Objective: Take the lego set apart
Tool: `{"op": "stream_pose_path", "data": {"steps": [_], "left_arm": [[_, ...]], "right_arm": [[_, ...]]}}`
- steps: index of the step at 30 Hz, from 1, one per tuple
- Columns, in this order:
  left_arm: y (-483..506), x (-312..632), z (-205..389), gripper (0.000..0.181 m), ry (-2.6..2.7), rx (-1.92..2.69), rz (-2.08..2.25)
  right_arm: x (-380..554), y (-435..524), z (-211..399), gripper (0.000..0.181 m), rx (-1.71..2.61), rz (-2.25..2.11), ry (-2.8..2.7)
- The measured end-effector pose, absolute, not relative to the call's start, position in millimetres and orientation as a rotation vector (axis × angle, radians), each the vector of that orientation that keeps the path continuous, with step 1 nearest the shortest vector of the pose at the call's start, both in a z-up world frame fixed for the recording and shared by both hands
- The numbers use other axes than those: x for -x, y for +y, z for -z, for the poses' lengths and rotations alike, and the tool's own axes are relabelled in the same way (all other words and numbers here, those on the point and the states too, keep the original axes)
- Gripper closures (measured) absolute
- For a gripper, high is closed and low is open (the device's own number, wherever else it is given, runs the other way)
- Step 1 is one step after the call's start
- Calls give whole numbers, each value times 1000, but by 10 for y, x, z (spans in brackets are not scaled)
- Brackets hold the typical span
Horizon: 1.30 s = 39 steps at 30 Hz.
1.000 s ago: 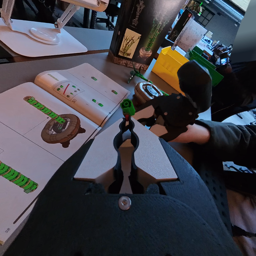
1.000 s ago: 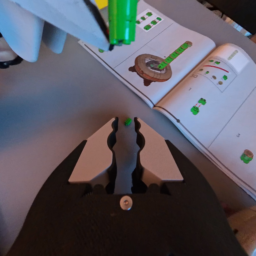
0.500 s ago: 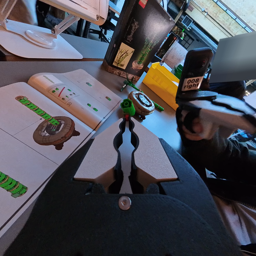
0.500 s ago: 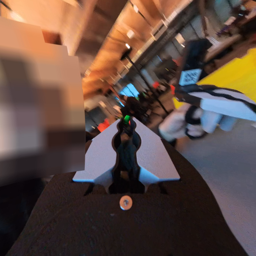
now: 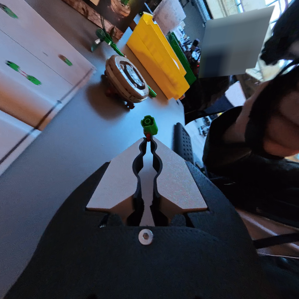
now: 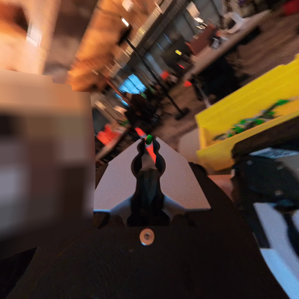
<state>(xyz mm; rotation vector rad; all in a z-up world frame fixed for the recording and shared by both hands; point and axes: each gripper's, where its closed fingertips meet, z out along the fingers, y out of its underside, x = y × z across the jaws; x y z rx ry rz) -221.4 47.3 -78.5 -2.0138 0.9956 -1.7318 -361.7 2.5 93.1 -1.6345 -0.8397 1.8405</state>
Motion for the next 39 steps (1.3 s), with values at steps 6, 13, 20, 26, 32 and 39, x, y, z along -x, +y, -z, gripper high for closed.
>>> {"op": "stream_pose_path", "data": {"steps": [6, 13, 20, 26, 32, 39], "left_arm": [[522, 2293, 619, 179, 804, 1966, 2035], [566, 2330, 666, 179, 767, 1977, 2082], [509, 2316, 684, 179, 825, 1992, 2059], [596, 2399, 521, 180, 828, 1881, 2007], [567, 2436, 383, 179, 939, 1761, 1923], [325, 2361, 733, 179, 1188, 1913, 1857]], "right_arm": [[4454, 294, -776, 172, 1772, -1360, -1014], [5355, 602, -8, 172, 1931, -829, -1198], [5472, 764, -48, 149, 1858, -642, -1196], [4617, 410, -1012, 152, 1365, -519, -1075], [3137, 472, -768, 147, 1289, -209, -1021], [2487, 329, 481, 145, 1316, -142, -1341]]}}
